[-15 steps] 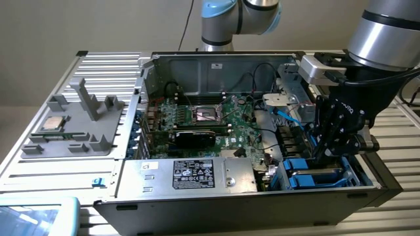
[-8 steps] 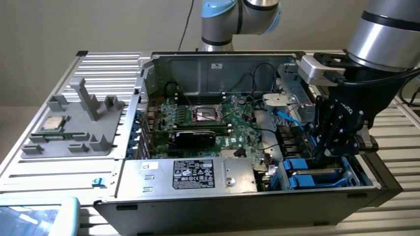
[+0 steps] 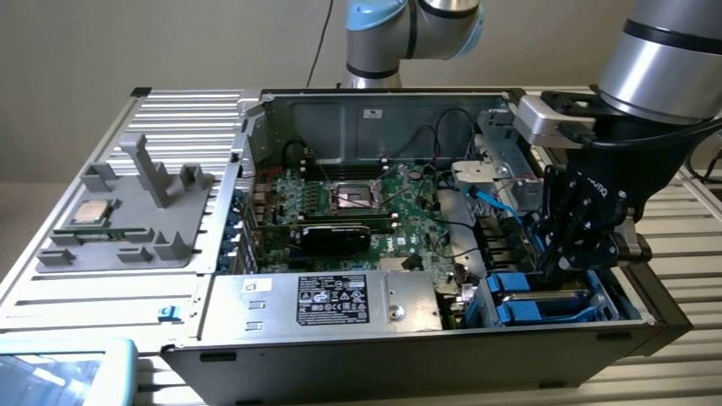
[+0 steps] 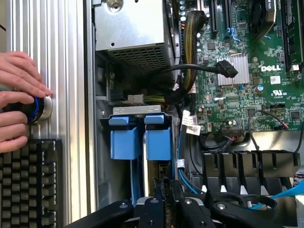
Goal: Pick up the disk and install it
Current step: 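Insert the first disk wire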
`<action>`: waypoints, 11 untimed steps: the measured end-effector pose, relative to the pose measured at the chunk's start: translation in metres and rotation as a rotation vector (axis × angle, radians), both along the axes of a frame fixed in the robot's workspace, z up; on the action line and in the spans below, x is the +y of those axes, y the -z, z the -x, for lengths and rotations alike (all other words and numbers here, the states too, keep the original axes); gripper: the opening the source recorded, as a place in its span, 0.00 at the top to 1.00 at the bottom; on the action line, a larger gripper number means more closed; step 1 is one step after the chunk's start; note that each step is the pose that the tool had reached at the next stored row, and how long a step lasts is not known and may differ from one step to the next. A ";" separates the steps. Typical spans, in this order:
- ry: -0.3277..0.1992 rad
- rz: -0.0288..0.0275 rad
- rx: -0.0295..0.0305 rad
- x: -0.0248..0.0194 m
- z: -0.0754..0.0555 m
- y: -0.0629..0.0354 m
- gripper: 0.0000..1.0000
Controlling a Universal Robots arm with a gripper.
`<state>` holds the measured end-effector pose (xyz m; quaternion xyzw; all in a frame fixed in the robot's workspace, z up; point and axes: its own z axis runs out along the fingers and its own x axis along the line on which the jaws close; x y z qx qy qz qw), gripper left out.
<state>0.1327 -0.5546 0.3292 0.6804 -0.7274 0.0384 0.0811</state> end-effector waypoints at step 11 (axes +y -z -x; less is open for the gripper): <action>0.006 0.0004 -0.0004 -0.0005 0.001 0.0005 0.84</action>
